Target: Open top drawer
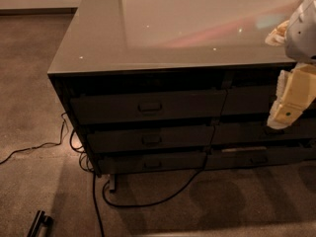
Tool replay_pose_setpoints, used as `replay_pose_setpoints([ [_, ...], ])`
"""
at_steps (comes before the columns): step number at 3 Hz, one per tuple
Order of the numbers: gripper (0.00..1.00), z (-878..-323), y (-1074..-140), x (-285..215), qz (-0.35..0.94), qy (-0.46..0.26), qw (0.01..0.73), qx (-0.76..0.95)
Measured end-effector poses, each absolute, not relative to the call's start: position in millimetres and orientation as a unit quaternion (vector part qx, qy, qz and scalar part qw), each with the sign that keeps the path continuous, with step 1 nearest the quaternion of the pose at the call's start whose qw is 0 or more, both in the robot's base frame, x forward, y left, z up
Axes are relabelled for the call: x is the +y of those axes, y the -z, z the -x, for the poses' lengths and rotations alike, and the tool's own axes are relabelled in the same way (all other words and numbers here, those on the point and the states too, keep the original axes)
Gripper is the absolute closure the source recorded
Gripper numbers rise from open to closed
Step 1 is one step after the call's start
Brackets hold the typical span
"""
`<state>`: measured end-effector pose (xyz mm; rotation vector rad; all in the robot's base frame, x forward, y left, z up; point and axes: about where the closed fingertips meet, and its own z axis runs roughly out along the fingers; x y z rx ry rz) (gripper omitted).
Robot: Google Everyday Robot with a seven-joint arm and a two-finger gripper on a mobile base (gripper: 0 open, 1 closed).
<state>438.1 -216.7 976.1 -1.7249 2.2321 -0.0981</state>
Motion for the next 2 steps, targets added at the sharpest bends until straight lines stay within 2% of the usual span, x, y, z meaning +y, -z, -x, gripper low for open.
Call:
replay_pose_setpoints([
  [2, 0.00, -447.4, -967.6, -204.3, 0.623, 0.023, 0.169, 0.763],
])
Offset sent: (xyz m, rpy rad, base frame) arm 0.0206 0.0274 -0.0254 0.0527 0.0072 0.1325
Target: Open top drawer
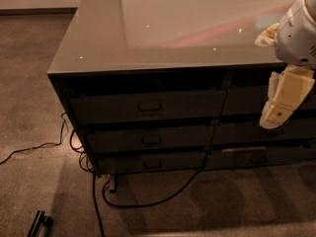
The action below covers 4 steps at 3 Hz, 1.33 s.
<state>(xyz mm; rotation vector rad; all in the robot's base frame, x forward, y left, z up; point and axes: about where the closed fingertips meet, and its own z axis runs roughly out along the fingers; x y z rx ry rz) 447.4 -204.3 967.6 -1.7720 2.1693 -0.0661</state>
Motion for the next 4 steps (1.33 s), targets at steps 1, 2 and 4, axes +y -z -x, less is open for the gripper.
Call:
replay_pose_setpoints([
  [1, 0.00, -447.4, -967.7, -204.3, 0.623, 0.023, 0.169, 0.763],
  [2, 0.00, -441.8, -970.4, -203.3, 0.621, 0.029, 0.179, 0.763],
  [4, 0.00, -483.2, -872.2, -165.6, 0.631, -0.039, 0.158, 0.759],
])
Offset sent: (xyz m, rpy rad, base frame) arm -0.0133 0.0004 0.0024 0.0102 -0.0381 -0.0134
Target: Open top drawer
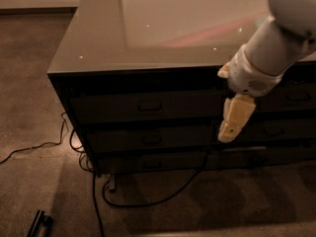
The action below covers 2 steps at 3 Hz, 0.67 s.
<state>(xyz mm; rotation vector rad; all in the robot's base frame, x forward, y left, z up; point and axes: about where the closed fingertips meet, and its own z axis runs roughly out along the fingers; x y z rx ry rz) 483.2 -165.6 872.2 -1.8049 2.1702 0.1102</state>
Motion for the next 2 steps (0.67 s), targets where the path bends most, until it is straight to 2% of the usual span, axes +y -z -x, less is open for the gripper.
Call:
replay_pose_setpoints([
  [1, 0.00, -508.7, -827.0, -142.3, 0.648, -0.057, 0.136, 0.747],
  [2, 0.00, -535.0, -800.7, -120.0, 0.655, -0.077, 0.147, 0.737],
])
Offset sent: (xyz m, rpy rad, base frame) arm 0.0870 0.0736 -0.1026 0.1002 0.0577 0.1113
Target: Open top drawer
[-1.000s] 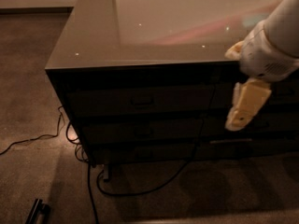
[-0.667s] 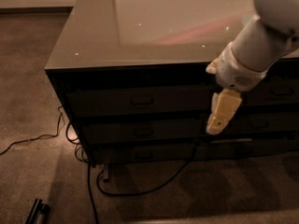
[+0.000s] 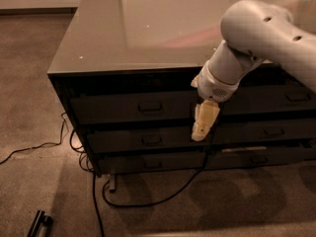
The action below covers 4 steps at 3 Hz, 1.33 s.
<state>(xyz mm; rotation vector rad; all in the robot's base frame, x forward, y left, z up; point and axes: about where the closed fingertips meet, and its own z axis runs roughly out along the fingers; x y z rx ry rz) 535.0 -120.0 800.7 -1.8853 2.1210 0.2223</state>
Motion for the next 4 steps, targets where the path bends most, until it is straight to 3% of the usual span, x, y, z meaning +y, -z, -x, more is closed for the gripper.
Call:
replay_pose_setpoints([
  [1, 0.00, -561.1, -776.9, -100.7, 0.668, -0.090, 0.171, 0.718],
  [4, 0.00, -566.9, -756.1, -84.1, 0.683, -0.079, 0.164, 0.707],
])
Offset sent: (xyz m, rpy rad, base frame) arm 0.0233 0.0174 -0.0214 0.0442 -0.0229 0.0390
